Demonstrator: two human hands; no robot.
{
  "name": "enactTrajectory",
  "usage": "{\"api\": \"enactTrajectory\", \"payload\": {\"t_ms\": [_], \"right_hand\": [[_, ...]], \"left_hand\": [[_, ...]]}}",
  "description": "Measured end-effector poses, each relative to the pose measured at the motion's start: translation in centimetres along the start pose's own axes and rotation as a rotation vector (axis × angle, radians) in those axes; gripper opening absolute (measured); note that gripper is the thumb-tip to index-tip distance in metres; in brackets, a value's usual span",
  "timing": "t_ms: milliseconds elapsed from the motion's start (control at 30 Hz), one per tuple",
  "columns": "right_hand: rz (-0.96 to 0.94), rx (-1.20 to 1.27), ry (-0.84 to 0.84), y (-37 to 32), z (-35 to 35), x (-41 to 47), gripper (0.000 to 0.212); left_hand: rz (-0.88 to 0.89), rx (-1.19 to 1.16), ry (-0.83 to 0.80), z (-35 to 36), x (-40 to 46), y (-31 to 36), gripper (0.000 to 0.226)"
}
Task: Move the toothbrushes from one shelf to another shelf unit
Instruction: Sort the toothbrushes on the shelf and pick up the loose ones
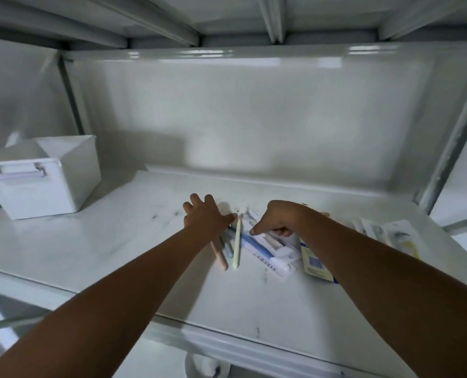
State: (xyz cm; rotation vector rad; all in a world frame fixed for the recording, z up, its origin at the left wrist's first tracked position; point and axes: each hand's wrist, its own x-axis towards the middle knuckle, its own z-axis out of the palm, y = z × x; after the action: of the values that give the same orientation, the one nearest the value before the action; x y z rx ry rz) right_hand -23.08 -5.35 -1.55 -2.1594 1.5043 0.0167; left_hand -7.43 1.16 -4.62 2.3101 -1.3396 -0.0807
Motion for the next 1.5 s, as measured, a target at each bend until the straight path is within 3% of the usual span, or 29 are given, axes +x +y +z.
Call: {"api": "enactTrajectory", "payload": {"t_ms": [233, 433, 533, 600, 733, 1033, 1500], "right_hand": [[0.05, 0.197, 0.007, 0.1, 0.2, 0.4, 0.042], [0.025, 0.364, -0.011, -0.4, 1.4, 0.6, 0.037], [-0.006, 0.333, 0.029, -1.1, 1.5, 0.2, 0.031], [-0.013, 0.29, 0.072, -1.3, 1.3, -0.1, 0.023], [-0.005, 0.275, 0.143, -1.1, 0.6, -0.5, 0.03], [0.02, 0.237, 0.181, 0.5, -0.2, -0.1, 0.053], [0.063, 0.331, 0.217, 2.5, -1.0, -0.1, 0.051]], "left_hand": [[-0.133, -0.075, -0.077, -0.3, -0.4, -0.9, 0.078], [-0.088, -0.003, -0.136, -0.1, -0.4, -0.5, 0.084], [-0.071, -0.019, -0.174, -0.5, -0.1, -0.7, 0.075], [-0.023, -0.018, -0.19, -0.6, 0.1, -1.1, 0.057], [0.004, -0.082, -0.157, -0.9, 0.0, -1.8, 0.024], [-0.018, -0.186, -0.121, -1.6, 0.5, -2.4, 0.038], [-0.004, -0.13, -0.006, -1.0, 2.2, -3.6, 0.024]]}}
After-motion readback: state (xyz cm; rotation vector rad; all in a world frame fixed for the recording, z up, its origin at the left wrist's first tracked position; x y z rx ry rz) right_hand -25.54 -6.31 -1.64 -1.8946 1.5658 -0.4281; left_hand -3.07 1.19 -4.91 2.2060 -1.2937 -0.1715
